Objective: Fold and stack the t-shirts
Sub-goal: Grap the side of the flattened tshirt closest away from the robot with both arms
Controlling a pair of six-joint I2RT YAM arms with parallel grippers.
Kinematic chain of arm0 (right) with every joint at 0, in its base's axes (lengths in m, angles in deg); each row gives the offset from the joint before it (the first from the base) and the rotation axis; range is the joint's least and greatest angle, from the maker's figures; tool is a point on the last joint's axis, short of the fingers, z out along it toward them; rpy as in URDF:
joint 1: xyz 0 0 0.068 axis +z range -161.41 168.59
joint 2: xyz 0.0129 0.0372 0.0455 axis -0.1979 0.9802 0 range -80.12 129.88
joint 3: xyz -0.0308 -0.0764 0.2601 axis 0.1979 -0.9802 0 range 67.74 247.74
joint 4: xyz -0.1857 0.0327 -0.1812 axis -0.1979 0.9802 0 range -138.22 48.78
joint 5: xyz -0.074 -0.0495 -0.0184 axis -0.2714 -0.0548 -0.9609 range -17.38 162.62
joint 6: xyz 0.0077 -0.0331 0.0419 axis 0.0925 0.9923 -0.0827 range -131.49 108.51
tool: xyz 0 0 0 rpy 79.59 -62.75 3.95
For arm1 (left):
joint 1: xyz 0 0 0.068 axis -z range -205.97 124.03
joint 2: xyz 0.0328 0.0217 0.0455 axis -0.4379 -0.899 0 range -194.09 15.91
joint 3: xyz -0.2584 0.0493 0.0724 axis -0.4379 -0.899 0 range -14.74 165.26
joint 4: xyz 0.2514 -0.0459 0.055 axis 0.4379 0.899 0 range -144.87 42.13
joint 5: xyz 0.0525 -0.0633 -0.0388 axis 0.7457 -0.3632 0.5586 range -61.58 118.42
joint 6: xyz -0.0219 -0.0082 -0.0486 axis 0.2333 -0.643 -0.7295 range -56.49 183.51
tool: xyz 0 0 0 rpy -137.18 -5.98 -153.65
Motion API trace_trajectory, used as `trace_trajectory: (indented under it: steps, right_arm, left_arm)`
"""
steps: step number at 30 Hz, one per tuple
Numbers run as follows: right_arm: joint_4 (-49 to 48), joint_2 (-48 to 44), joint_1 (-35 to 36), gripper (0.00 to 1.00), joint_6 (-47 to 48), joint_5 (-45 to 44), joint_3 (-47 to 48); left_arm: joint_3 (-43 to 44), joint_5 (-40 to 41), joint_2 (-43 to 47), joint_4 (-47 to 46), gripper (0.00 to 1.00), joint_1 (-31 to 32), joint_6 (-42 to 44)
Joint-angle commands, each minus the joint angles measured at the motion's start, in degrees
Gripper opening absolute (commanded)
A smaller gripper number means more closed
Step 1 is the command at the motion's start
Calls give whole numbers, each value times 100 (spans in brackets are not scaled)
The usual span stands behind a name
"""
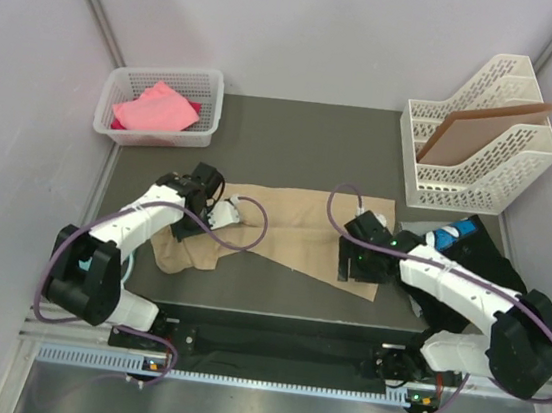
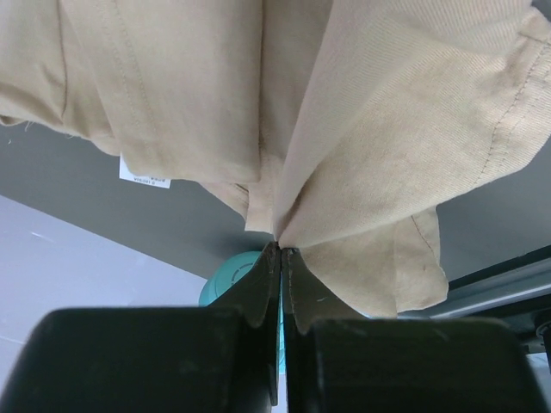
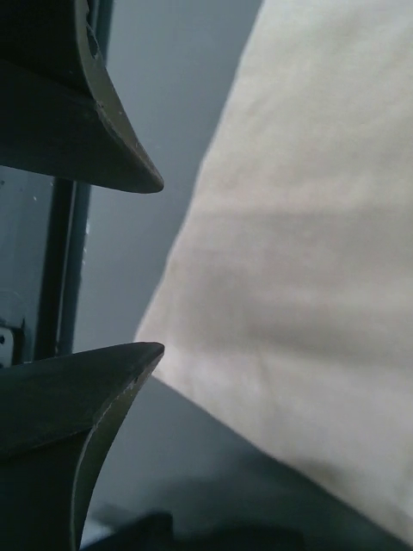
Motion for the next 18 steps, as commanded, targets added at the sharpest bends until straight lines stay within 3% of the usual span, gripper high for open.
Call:
trace_trajectory:
  steps: [1,9,18]
  right_arm:
    - [-100,-283,561,70,-1085,-74,-300]
    - [251,-811,975,68,-2342,-803,-863]
    - [-73,-170,852,68,-2370,-1094,-793]
  left_arm:
    - [187,-3,-159,-153,0,-17,3]
    - [161,41,-81,-161,0,-17,3]
    - [38,58,-19,-135,0,-17,-32]
